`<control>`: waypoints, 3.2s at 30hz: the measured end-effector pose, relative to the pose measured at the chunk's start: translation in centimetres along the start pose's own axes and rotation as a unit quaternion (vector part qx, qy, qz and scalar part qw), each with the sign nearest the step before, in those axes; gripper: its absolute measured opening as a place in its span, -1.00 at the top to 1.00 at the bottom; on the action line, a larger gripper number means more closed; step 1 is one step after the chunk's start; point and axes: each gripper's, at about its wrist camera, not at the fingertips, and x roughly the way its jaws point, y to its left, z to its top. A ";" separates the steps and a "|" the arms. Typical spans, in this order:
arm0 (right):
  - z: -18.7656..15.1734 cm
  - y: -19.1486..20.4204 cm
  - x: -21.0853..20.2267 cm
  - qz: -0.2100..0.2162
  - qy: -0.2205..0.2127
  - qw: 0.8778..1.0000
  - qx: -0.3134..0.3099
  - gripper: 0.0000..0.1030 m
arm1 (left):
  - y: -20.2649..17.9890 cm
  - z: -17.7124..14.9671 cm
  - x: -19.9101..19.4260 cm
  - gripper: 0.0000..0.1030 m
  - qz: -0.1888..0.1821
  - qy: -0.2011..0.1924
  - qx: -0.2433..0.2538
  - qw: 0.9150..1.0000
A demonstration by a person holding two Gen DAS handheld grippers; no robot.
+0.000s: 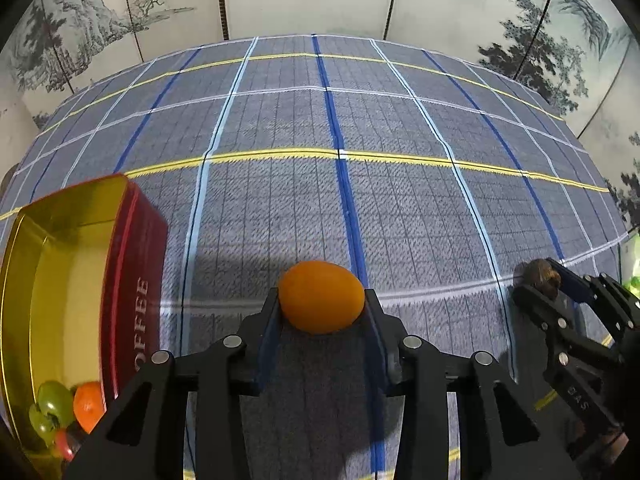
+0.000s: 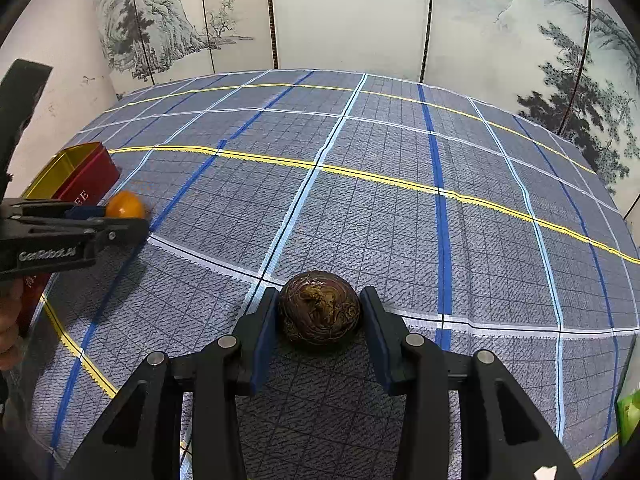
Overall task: Organize fruits
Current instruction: 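Carry the small orange fruit with the left gripper into the tin and release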
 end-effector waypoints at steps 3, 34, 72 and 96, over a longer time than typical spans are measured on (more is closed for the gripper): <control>0.0 0.0 0.0 0.000 0.000 1.000 0.000 0.24 | 0.0 -0.5 -0.8 0.23 -0.001 -0.002 0.001 1.000; 0.0 0.1 0.1 -0.002 0.000 1.000 -0.001 0.24 | 4.5 -2.3 -10.8 0.23 -0.002 -0.051 -0.010 0.999; 0.0 0.2 0.1 -0.002 0.000 1.000 -0.002 0.24 | 17.4 -4.6 -8.3 0.23 0.077 -0.016 -0.074 0.994; 0.0 0.3 0.1 -0.003 0.000 1.000 -0.002 0.24 | 18.4 -5.4 -6.0 0.23 0.080 0.011 -0.085 0.993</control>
